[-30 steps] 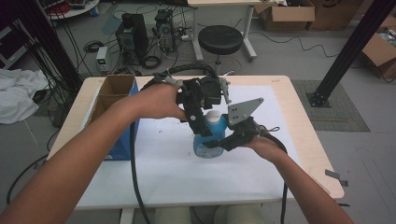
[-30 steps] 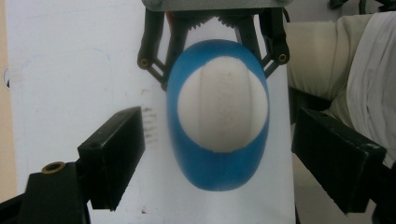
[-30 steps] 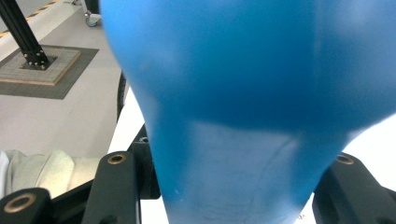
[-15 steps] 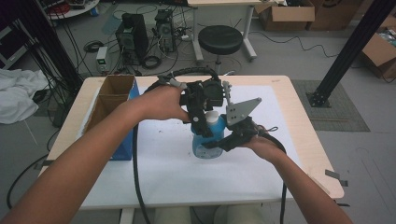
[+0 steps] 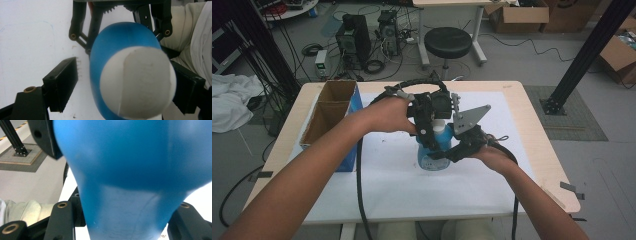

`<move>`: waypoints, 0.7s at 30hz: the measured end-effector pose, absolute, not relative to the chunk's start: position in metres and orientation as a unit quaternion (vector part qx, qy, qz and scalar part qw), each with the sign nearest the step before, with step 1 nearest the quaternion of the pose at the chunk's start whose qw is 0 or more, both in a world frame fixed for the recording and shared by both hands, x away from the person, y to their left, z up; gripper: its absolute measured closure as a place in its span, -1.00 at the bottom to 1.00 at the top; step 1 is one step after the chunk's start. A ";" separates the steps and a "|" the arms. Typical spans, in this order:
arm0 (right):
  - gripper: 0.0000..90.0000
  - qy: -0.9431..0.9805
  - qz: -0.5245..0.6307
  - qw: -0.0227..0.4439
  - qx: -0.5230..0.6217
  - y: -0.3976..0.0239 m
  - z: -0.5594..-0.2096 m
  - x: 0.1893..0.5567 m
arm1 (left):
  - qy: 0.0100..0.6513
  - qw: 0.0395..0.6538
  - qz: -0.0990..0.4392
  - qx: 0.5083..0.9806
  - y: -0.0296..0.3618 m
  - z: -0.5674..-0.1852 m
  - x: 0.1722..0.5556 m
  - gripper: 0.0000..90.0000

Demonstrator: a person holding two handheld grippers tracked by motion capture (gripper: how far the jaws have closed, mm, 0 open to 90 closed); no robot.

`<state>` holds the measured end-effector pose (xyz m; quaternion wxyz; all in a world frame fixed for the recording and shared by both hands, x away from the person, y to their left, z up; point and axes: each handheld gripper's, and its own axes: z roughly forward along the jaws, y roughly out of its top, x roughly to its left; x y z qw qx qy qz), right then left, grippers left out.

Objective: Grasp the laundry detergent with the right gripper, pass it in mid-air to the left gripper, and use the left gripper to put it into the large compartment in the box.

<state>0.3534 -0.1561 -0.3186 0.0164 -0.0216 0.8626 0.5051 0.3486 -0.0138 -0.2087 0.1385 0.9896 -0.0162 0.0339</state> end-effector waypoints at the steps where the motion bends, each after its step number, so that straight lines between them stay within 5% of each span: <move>1: 0.00 0.862 0.506 0.016 -0.021 -0.156 -0.319 0.353 | -0.016 0.139 0.034 0.990 -0.014 -0.209 0.349 -0.58; 21: 0.00 0.863 0.505 0.013 -0.019 -0.157 -0.319 0.354 | -0.022 0.138 0.030 0.990 -0.015 -0.214 0.350 -0.46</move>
